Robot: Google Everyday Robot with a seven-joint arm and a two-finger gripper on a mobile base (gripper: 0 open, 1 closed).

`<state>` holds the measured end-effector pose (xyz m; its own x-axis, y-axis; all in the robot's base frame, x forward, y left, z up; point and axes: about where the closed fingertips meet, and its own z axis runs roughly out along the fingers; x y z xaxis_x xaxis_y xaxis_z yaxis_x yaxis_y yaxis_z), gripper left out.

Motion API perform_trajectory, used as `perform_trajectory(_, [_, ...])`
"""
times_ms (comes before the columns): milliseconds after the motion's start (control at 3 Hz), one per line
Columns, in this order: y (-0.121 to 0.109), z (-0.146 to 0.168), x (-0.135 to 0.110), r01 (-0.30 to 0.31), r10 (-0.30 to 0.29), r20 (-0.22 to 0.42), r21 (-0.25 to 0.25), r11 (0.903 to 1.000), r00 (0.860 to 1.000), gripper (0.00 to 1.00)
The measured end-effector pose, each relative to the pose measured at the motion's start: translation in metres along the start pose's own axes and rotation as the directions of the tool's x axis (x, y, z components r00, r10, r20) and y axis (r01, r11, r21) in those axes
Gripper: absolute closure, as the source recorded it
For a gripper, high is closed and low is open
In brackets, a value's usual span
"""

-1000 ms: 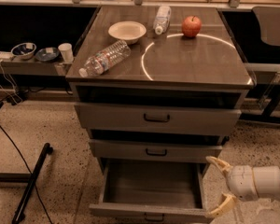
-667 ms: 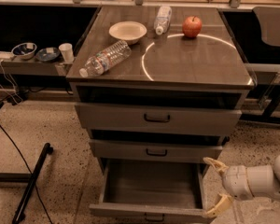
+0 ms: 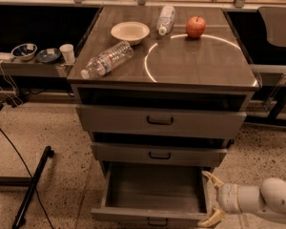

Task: Close bottom drawer

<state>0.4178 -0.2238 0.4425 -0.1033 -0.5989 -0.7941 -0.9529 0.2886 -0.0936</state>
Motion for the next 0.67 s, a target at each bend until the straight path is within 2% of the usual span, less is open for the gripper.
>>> perform_trajectory(333, [-0.001, 0.048, 0.050, -0.033, 0.037, 0.070, -0.046, 0.9984, 0.997, 0.00])
perform_trajectory(667, [-0.009, 0.061, 0.068, -0.071, 0.075, 0.112, -0.043, 0.9966, 0.991, 0.00])
